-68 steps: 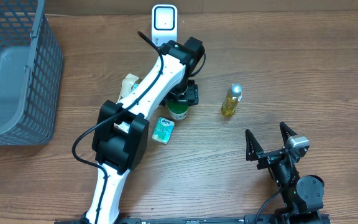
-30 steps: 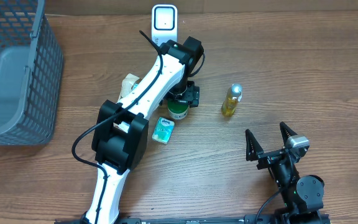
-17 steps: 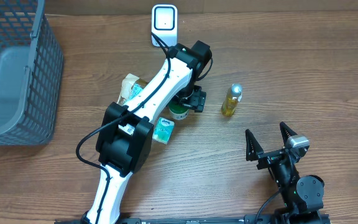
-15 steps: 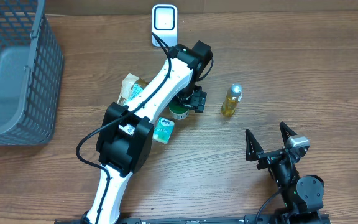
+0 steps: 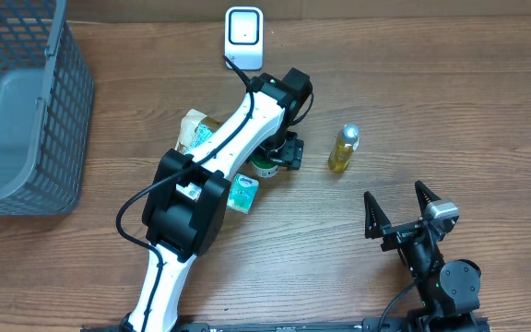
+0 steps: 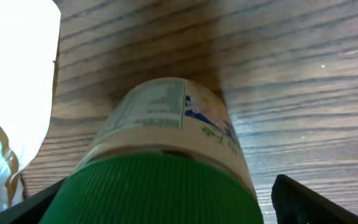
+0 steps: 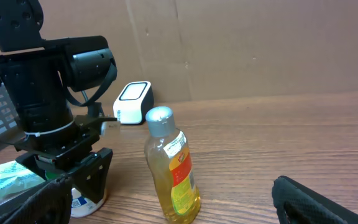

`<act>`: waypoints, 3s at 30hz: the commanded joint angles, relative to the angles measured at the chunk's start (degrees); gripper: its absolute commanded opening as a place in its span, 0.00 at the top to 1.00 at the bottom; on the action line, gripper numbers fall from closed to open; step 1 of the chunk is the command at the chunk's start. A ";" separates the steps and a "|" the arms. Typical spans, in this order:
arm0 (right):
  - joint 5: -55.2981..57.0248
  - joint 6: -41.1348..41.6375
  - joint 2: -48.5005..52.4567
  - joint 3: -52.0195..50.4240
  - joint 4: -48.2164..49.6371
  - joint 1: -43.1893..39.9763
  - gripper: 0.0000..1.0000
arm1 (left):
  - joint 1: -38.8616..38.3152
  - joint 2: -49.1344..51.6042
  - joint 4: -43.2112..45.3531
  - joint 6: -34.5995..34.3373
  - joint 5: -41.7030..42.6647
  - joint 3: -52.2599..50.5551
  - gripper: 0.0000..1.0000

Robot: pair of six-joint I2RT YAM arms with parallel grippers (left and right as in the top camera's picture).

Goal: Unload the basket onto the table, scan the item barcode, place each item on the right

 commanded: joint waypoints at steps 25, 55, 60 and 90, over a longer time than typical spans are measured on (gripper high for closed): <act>0.50 -0.22 -0.68 -0.61 0.15 -0.17 0.00 | 0.02 -0.98 2.08 -8.04 -2.25 -2.75 0.20; 0.50 -0.22 -0.68 -0.59 0.15 -0.17 0.00 | 6.16 -15.98 -5.46 -7.56 10.64 -2.54 0.61; 0.50 -0.22 -0.68 -0.59 0.15 -0.17 0.00 | 7.17 -16.35 -10.84 -7.58 19.26 -2.54 0.60; 0.50 -0.22 -0.68 -0.59 0.15 -0.17 0.00 | 7.23 -16.35 -25.86 -7.58 43.30 -2.54 0.69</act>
